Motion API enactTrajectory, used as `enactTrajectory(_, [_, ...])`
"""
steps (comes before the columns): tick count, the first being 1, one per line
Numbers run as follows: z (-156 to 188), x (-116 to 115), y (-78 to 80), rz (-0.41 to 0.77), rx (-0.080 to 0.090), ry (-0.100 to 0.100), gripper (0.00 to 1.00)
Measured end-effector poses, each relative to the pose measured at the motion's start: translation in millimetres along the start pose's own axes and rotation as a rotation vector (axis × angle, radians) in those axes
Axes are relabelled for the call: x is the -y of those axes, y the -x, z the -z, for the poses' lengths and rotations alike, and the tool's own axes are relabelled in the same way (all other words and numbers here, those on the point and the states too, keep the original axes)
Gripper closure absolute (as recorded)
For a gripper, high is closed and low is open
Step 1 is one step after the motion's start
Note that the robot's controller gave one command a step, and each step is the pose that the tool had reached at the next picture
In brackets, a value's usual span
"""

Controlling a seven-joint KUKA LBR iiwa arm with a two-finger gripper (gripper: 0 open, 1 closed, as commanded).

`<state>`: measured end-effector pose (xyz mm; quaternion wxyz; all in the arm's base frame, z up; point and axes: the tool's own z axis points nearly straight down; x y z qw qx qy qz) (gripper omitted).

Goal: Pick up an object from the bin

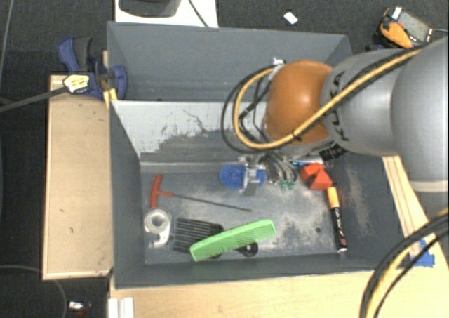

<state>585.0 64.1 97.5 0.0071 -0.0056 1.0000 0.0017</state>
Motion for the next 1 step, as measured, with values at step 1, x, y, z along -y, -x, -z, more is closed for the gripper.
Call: enactTrajectory(1, [39.6, -0.1, 0.5, 0.000, 0.000, 0.000, 1.00])
